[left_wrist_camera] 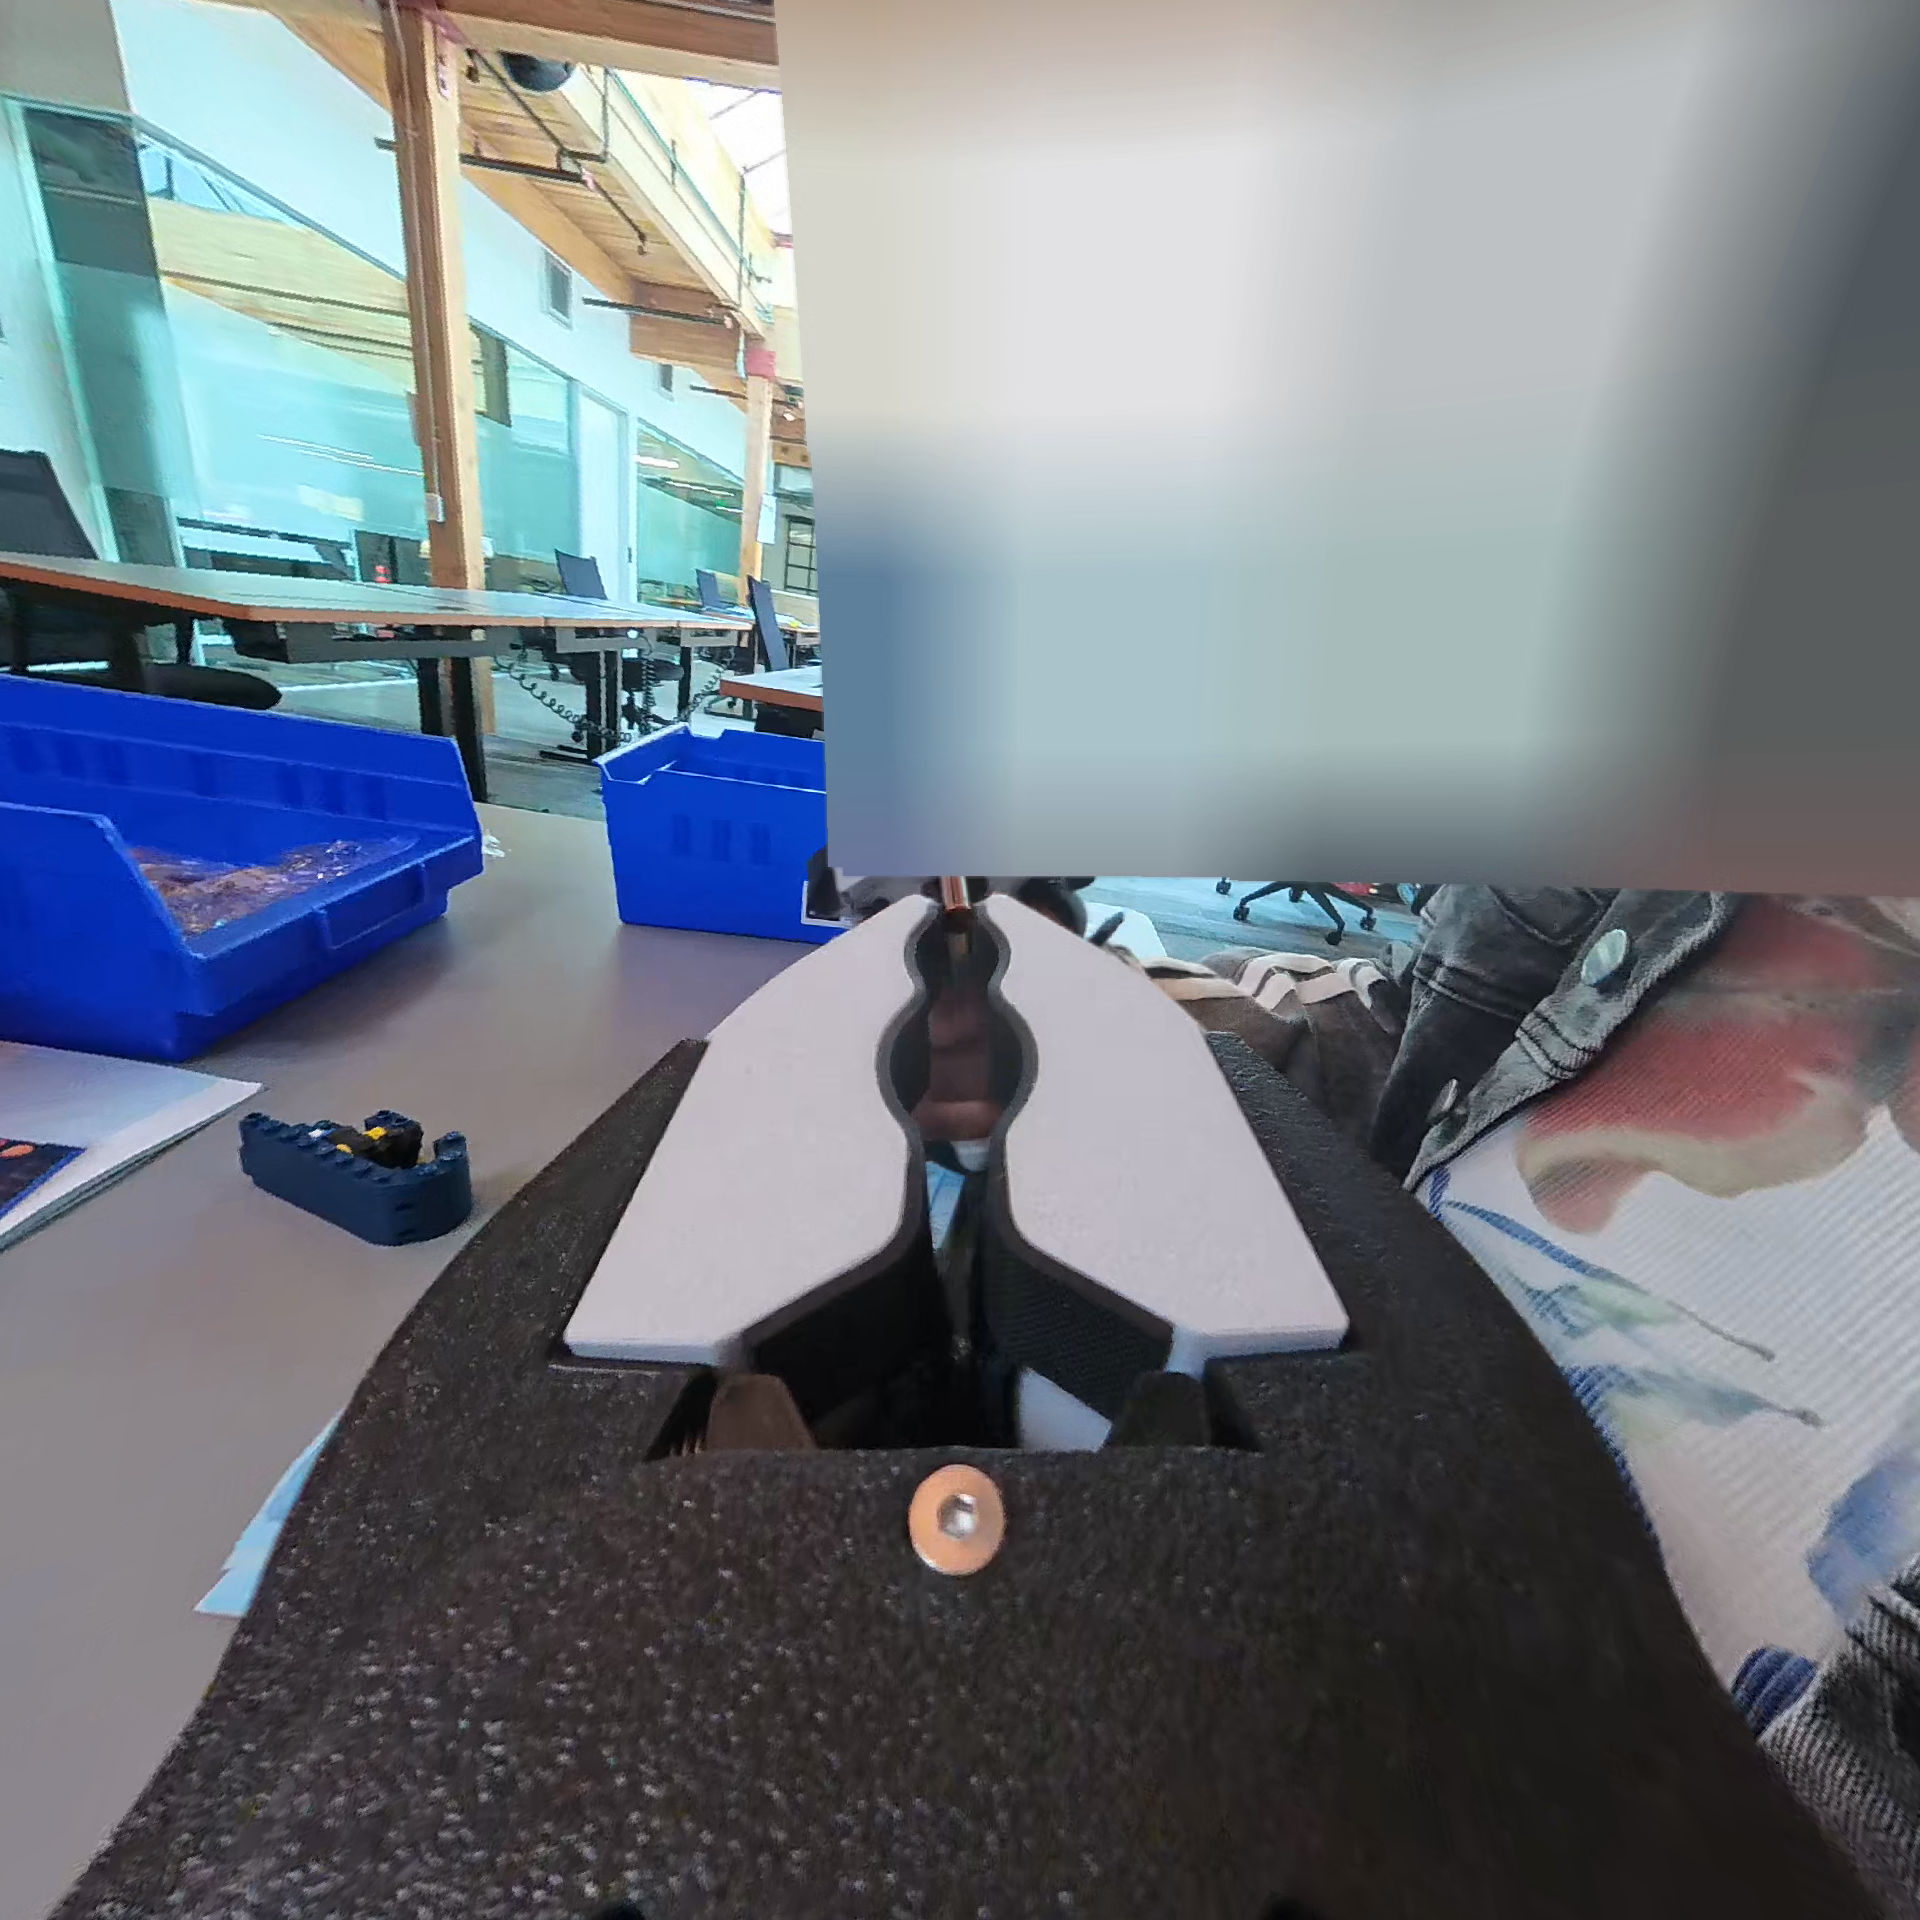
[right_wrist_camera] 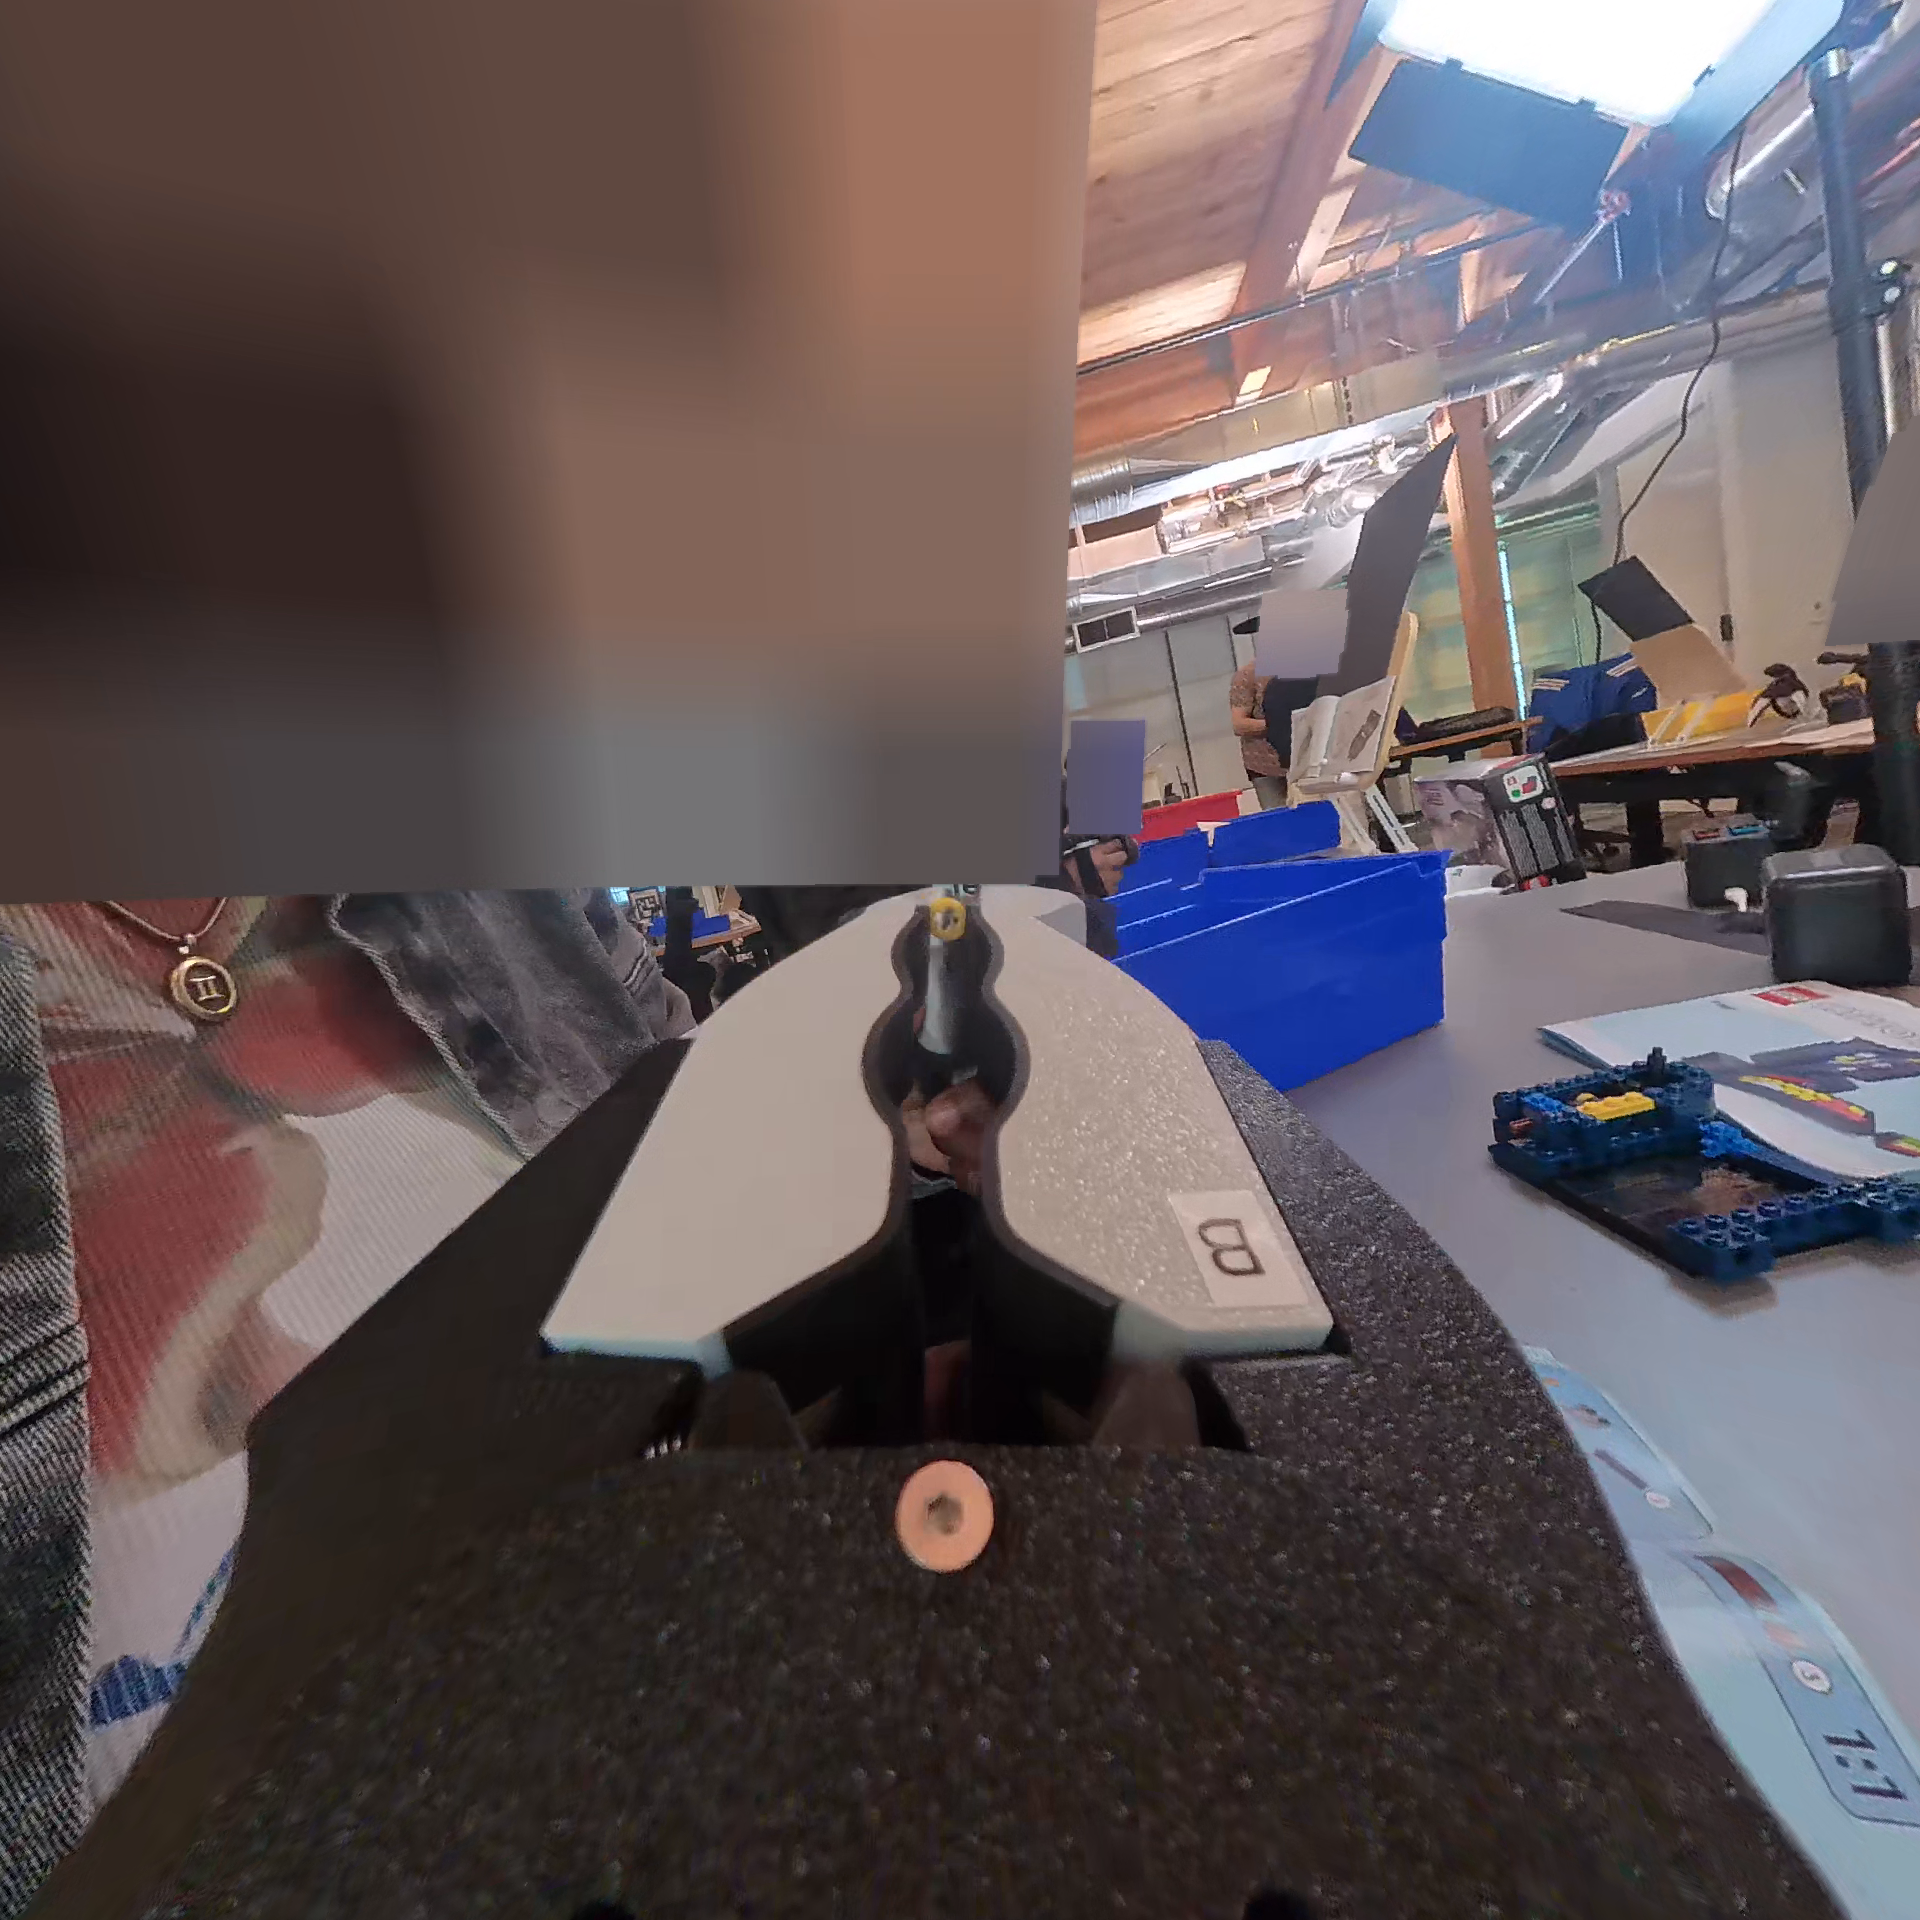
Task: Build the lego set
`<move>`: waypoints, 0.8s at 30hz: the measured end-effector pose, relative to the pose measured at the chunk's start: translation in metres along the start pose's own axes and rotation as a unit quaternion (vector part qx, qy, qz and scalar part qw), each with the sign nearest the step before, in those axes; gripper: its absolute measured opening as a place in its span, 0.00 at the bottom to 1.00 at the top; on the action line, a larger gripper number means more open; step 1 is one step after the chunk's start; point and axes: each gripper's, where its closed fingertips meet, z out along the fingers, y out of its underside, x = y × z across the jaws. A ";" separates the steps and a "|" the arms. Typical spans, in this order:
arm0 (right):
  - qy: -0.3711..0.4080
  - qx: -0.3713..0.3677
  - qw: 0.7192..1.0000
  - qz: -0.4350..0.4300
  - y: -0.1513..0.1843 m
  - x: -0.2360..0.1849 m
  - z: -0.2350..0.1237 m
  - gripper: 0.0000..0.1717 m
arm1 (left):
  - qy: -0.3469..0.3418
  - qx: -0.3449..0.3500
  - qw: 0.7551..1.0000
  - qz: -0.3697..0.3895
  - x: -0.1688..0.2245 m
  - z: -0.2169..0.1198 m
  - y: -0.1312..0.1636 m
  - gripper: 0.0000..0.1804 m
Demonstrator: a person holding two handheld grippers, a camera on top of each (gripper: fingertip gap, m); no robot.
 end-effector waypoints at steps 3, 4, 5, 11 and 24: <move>0.004 -0.006 1.000 0.008 0.004 0.003 0.000 0.03 | -0.003 -0.011 1.000 0.017 0.002 0.001 0.002 0.02; 0.004 -0.008 1.000 0.007 0.005 0.004 0.001 0.03 | -0.004 -0.014 1.000 0.021 0.003 0.001 0.003 0.02; 0.005 -0.010 1.000 0.007 0.006 0.004 0.001 0.03 | -0.006 -0.016 1.000 0.022 0.002 0.001 0.003 0.02; 0.012 -0.028 1.000 0.009 0.012 0.007 0.001 0.04 | -0.017 -0.034 0.999 0.038 0.000 0.000 0.008 0.02; 0.013 -0.066 0.998 -0.004 0.019 0.006 0.002 0.03 | -0.022 -0.066 0.996 0.049 -0.003 0.001 0.019 0.02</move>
